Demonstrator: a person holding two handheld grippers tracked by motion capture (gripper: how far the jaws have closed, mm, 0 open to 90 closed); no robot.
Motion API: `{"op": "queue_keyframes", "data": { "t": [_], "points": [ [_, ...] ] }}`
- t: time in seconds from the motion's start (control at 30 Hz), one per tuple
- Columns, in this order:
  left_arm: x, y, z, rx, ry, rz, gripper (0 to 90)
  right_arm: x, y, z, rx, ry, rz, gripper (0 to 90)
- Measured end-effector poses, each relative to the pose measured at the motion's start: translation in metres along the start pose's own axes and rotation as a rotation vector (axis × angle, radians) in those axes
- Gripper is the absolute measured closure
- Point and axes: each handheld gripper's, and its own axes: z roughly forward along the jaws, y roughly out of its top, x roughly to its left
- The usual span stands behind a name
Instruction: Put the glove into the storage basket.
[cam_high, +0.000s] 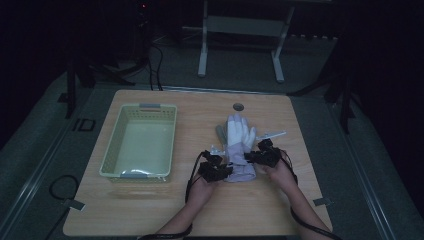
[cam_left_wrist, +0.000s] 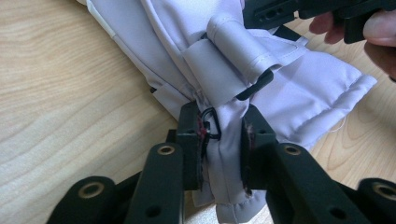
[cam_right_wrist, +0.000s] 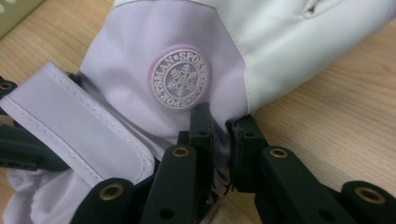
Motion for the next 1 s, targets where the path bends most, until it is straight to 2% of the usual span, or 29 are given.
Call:
{"op": "queue_keyframes", "data": {
  "t": [0.1,0.13,0.23,0.27,0.43,0.47,0.57,0.87,1.0],
  "points": [
    [0.000,0.001,-0.001,0.004,0.000,0.007,75.5,0.003,0.000,0.000,-0.005,-0.023,-0.015,82.8],
    [-0.002,0.002,-0.001,0.002,0.013,0.032,75.8,0.006,0.001,-0.002,-0.015,-0.043,-0.017,83.2],
    [-0.001,0.005,-0.002,0.006,0.010,0.039,76.4,0.008,0.002,-0.003,-0.019,-0.058,-0.030,83.6],
    [0.000,0.008,-0.004,0.005,0.010,0.061,76.7,0.009,0.004,-0.005,-0.026,-0.066,-0.028,83.7],
    [0.001,0.015,-0.009,0.015,0.001,0.090,76.9,0.010,0.009,-0.008,-0.026,-0.068,-0.029,83.7],
    [0.002,0.018,-0.012,0.020,0.003,0.105,76.9,0.012,0.012,-0.010,-0.029,-0.074,-0.030,83.7],
    [0.003,0.021,-0.016,0.021,-0.006,0.116,76.8,0.017,0.017,-0.013,-0.033,-0.087,-0.040,83.7],
    [0.006,0.032,-0.039,0.005,-0.015,0.151,76.9,0.029,0.032,-0.023,-0.056,-0.095,-0.054,83.7],
    [0.009,0.038,-0.052,-0.008,-0.013,0.173,76.8,0.038,0.045,-0.030,-0.068,-0.095,-0.066,83.7]
  ]
}}
